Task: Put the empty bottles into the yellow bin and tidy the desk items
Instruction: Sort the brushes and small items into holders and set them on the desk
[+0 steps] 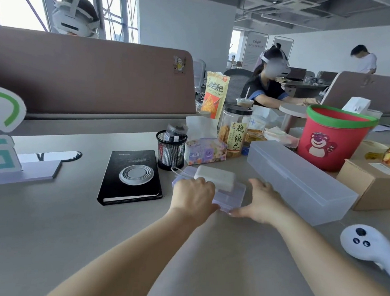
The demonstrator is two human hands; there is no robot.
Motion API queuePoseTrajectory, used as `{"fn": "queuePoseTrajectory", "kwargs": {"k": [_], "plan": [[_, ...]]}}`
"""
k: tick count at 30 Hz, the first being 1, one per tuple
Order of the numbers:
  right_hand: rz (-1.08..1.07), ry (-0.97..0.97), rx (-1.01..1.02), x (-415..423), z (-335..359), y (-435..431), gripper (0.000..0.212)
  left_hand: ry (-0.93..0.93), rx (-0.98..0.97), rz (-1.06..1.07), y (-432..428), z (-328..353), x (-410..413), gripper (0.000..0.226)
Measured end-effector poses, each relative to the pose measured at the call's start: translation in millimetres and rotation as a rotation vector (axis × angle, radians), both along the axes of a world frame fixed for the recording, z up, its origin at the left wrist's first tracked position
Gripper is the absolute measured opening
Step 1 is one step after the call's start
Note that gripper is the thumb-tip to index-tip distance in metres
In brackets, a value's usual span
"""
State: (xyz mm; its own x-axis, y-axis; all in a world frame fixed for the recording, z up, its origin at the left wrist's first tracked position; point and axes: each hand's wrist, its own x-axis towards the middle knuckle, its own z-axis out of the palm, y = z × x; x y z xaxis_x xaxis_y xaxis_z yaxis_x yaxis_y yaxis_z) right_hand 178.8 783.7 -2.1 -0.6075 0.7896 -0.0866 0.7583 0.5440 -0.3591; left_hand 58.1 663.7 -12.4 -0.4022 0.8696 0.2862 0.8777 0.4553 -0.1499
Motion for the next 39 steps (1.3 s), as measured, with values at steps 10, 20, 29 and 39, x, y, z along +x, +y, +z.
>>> {"fn": "queuePoseTrajectory", "kwargs": {"k": [10,20,29,39], "plan": [[-0.002,0.275,-0.094,-38,-21,51,0.044,-0.34,0.164,0.005,-34,-12,-69,0.04],[0.01,0.261,-0.068,-68,-31,73,0.051,-0.418,0.233,0.065,-21,-23,-66,0.032],[0.017,0.3,-0.093,-79,-39,67,0.055,-0.309,0.175,0.204,-8,-20,-78,0.02],[0.04,0.307,-0.044,-76,-41,64,0.053,-0.294,0.151,0.204,-10,-12,-75,0.021]]}}
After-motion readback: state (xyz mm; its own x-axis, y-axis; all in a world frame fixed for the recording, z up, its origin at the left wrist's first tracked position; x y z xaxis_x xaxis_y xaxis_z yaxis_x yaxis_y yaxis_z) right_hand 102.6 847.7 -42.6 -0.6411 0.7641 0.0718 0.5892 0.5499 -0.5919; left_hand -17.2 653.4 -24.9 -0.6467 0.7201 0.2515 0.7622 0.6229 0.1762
